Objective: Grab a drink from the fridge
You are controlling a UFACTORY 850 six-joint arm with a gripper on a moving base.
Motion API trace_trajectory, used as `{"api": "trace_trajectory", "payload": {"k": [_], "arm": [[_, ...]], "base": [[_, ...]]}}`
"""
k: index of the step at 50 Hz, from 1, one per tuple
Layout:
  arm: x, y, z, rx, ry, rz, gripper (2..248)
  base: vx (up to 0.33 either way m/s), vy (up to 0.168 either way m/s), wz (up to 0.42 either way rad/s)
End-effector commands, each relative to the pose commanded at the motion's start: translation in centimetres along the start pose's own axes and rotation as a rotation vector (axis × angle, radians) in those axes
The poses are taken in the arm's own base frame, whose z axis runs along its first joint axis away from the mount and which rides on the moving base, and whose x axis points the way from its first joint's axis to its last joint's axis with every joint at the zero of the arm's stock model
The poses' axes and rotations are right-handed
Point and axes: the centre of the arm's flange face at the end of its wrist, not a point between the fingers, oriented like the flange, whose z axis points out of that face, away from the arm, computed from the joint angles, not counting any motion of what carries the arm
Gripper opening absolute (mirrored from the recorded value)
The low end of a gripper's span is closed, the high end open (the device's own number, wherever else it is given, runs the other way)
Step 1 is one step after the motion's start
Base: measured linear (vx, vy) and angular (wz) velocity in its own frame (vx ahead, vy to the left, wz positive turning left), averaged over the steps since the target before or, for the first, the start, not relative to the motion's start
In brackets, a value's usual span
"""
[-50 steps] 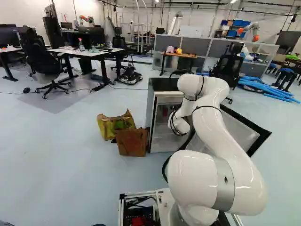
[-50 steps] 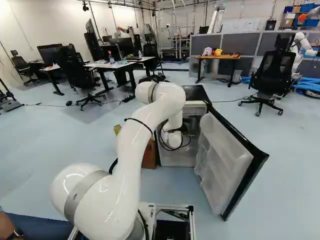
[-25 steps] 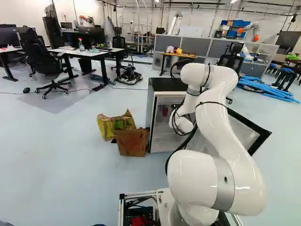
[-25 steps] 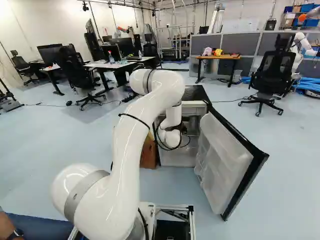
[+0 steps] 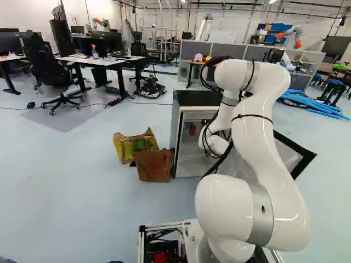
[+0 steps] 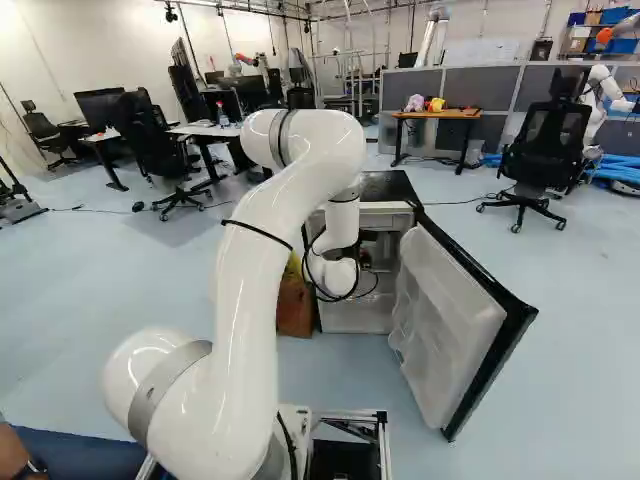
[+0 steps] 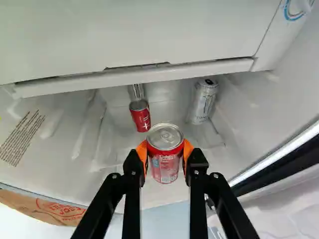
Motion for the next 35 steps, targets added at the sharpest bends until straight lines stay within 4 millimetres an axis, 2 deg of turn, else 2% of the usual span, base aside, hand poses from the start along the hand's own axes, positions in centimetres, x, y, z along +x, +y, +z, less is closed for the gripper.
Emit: {"api": "trace_trajectory", "payload": {"k": [35], "arm": [[1.7,-1.0,-9.2,-0.007,-0.026,0.01,92]], "base": [[0.0,0.0,0.0]]}}
